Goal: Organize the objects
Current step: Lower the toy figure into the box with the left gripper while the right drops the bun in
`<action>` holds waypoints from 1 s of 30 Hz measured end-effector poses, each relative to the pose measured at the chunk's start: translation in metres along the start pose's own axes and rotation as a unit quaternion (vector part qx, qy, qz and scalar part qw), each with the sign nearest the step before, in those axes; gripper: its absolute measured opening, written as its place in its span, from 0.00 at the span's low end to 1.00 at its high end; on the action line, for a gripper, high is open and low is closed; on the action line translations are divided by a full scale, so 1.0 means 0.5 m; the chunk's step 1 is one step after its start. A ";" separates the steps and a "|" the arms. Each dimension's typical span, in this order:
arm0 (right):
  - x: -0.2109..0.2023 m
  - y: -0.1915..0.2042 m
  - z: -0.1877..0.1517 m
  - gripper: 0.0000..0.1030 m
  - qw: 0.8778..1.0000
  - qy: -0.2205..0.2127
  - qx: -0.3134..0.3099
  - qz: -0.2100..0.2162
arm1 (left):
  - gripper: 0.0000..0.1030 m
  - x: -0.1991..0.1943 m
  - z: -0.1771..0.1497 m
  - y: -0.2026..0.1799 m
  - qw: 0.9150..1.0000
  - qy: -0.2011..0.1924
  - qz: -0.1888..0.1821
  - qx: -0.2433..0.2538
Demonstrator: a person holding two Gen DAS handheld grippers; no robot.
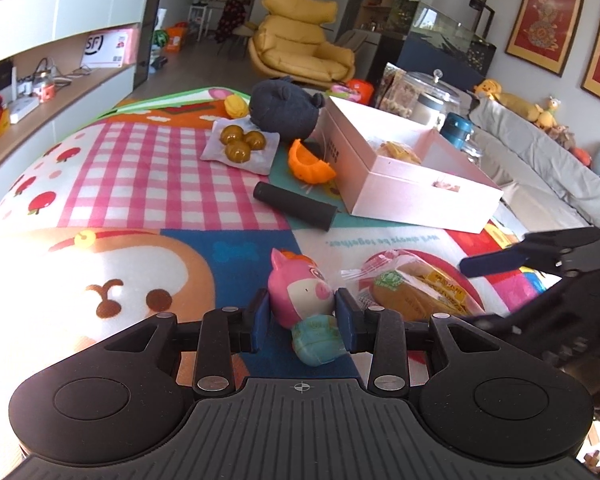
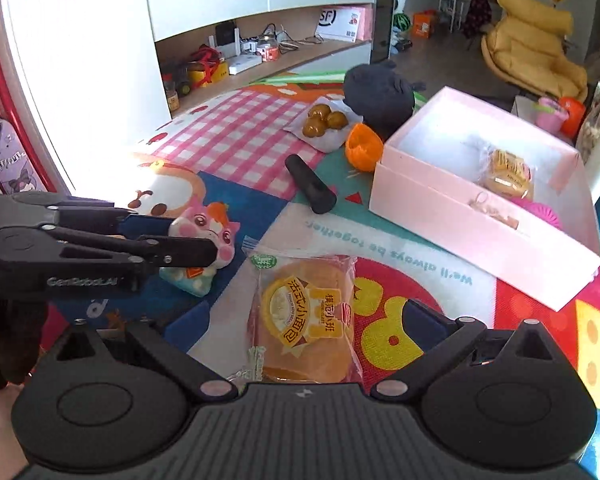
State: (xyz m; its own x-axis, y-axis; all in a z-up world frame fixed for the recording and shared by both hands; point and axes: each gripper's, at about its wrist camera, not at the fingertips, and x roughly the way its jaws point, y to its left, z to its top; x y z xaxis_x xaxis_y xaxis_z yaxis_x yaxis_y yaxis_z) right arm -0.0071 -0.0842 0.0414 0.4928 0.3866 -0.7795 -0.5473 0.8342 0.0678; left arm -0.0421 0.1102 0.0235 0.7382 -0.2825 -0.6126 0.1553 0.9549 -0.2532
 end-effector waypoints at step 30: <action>-0.159 -0.110 -0.078 0.52 0.991 -0.124 0.045 -0.026 | 0.38 0.248 0.297 -0.205 0.997 -0.041 -0.028 0.057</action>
State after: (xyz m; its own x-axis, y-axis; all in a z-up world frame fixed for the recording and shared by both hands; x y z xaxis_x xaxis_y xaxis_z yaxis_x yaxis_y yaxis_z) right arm -0.0427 -0.1761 0.0754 0.6762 0.4178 -0.6069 -0.4601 0.8828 0.0951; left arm 0.1309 -0.0093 0.0848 0.7762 -0.3319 -0.5361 0.2676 0.9433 -0.1966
